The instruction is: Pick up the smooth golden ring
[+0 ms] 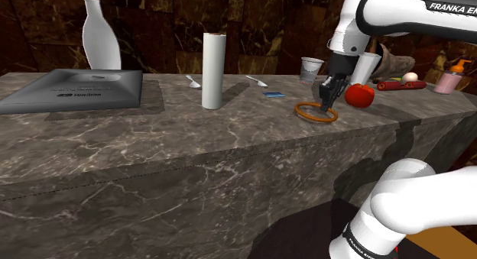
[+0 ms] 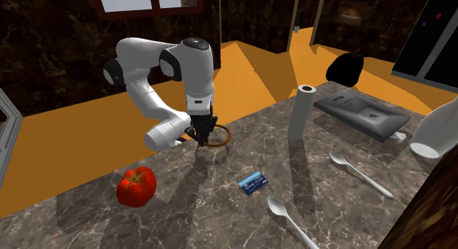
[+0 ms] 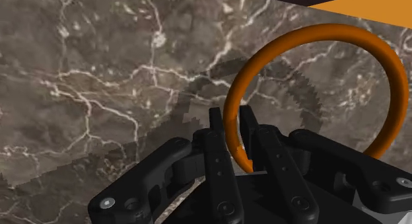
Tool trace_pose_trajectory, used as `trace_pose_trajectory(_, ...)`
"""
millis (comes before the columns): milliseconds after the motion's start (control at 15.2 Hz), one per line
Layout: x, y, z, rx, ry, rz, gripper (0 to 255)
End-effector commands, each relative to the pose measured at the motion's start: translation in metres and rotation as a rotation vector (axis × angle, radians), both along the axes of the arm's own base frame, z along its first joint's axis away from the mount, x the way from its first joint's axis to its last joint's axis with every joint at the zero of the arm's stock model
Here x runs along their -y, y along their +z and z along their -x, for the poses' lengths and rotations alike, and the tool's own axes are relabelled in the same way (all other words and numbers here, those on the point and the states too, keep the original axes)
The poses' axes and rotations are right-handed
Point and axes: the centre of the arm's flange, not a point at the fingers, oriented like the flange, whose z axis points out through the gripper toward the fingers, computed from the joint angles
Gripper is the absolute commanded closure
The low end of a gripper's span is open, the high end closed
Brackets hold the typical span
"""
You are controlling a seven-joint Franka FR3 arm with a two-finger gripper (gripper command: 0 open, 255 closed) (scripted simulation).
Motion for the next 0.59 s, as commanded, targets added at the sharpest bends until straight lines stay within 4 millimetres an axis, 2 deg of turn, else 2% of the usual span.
trace_pose_trajectory(0, 0.001, 0.011, 0.0, 0.0, 0.0, 0.0, 255)
trace_pose_trajectory(396, 0.001, 0.042, 0.0, 0.0, 0.0, 0.0, 255)
trace_pose_trajectory(528, 0.001, 0.043, 0.0, 0.0, 0.0, 0.0, 255)
